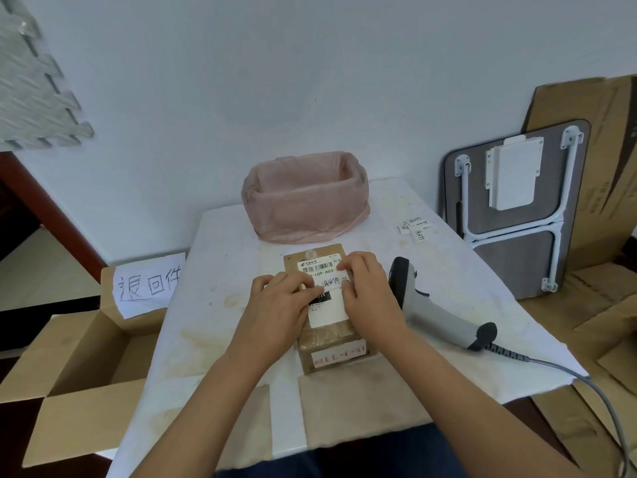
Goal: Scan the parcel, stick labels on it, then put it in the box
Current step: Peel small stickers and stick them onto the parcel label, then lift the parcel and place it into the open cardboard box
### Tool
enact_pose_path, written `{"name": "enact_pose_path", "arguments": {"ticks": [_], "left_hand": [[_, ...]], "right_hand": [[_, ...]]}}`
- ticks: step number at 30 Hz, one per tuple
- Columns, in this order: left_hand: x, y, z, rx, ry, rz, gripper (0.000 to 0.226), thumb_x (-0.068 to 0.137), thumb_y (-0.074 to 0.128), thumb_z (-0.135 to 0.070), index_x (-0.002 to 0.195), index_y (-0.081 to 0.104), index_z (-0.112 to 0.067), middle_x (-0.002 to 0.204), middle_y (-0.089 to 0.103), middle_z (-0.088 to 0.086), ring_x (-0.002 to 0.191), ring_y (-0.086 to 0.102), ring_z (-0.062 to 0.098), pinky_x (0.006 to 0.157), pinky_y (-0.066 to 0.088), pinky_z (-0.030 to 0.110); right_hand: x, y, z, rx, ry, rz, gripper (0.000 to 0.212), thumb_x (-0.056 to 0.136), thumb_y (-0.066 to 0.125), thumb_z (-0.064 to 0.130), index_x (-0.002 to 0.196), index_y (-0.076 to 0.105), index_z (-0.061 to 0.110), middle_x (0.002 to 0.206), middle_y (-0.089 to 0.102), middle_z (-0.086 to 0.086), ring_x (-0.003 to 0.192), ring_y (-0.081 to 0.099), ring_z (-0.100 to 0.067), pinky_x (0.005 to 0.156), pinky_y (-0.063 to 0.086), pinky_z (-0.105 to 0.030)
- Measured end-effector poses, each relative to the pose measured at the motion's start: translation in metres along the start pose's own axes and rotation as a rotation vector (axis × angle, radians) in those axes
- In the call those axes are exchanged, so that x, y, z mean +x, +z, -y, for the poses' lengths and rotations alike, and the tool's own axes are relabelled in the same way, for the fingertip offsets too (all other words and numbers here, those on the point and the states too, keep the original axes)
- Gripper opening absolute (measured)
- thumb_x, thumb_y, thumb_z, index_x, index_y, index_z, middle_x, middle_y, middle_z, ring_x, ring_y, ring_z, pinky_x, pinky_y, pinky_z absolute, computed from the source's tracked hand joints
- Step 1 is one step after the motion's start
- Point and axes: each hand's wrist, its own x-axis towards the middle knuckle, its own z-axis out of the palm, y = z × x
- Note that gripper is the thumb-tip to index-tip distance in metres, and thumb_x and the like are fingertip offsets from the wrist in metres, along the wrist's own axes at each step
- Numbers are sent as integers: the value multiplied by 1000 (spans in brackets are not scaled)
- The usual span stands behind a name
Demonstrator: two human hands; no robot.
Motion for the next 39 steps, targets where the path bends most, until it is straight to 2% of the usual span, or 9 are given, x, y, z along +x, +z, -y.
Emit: {"name": "enact_pose_path", "arguments": {"ticks": [11,15,19,26,29,31,35,37,39], "left_hand": [[9,-6,-3,38,67,162,56,85,61,-5,132,60,-37,118,61,-12,106,55,19,89,35,39],[14,-9,-6,24,32,270,68,89,46,-4,145,40,-43,129,48,-13,119,42,18,96,27,38],[12,-11,-3,-20,0,278,62,94,43,-7,144,44,-43,130,48,-12,120,41,16,97,26,37],[-9,-11,7,-174,-143,225,39,100,47,-13,127,64,-37,130,49,-12,116,47,11,92,23,29],[-18,-10,4,-388,-263,66,26,97,54,-10,109,72,-26,123,53,-14,100,55,5,91,35,21],[-19,-11,-1,-566,-437,9,24,98,55,-13,115,67,-26,128,50,-12,100,56,1,88,44,15],[-20,-15,-13,-910,-866,264,53,95,53,-49,141,49,-21,143,49,-8,109,57,3,91,44,24],[-24,-18,-18,-1097,-873,372,53,92,55,-56,137,54,-27,131,64,-12,106,64,1,86,47,20],[-29,-22,-18,-1149,-833,372,45,92,59,-50,135,51,-38,125,68,-13,102,68,-1,83,48,18]], "right_hand": [[0,1,-1,72,-16,-33,25,90,47,3,113,52,12,119,48,-1,108,49,-17,94,43,-28],[0,2,-3,121,20,-33,23,91,47,2,111,53,11,116,47,2,107,49,-13,87,35,-12],[0,2,-4,140,42,-51,20,94,44,2,110,54,9,113,46,3,101,49,-10,80,30,3],[-1,1,-3,147,99,-45,19,98,41,6,112,53,8,119,45,1,86,50,-7,70,35,2],[-2,0,-2,151,109,-66,22,100,35,7,113,52,11,117,46,3,79,48,2,69,35,-8],[-4,-1,-1,161,116,-85,23,101,32,12,114,51,13,116,49,2,80,45,-1,72,32,-17],[-5,-3,1,186,204,-57,27,102,32,23,122,47,12,96,62,-5,81,55,-18,66,39,-31],[-5,-7,5,231,264,-19,29,102,33,28,121,47,12,78,60,-1,66,53,-14,55,37,-28],[-4,-12,10,299,291,0,29,102,39,30,122,48,13,84,61,4,71,56,-11,59,39,-25]]}}
